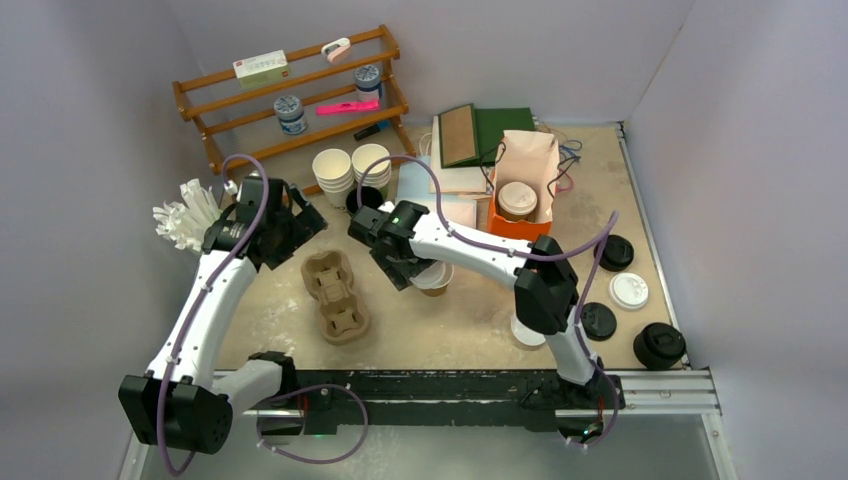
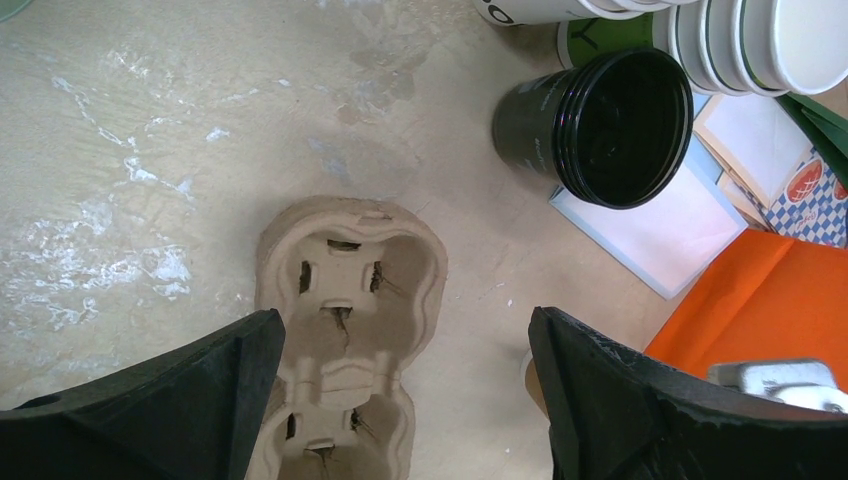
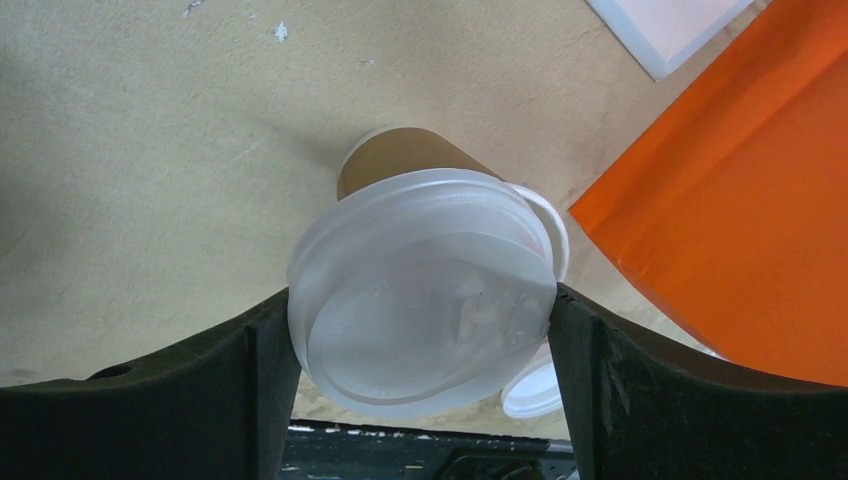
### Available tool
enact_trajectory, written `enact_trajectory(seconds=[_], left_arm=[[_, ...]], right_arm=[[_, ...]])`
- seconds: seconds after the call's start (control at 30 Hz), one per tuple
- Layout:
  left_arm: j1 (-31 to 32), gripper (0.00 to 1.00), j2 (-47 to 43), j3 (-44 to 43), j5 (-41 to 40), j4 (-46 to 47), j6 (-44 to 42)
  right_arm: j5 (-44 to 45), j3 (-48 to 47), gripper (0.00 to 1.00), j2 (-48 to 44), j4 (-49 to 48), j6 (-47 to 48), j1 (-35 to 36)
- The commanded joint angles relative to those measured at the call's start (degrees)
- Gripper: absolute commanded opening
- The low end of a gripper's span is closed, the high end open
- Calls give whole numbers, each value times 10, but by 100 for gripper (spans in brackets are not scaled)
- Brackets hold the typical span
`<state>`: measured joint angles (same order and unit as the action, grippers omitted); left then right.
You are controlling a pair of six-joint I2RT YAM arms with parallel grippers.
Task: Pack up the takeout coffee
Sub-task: Close the cup lid on the coffee cup.
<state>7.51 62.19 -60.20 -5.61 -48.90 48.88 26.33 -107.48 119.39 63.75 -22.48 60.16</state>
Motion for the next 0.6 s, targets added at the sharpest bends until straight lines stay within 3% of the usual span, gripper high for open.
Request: enact_trajectory(seconds=[0.0, 0.57], left_arm=[[-3, 100, 3, 2, 10, 20, -6], [-3, 100, 4, 8, 22, 28, -8]], right_arm=[[17, -13, 86, -55, 10, -8, -12], [-12, 56, 88, -76, -15, -10, -29]])
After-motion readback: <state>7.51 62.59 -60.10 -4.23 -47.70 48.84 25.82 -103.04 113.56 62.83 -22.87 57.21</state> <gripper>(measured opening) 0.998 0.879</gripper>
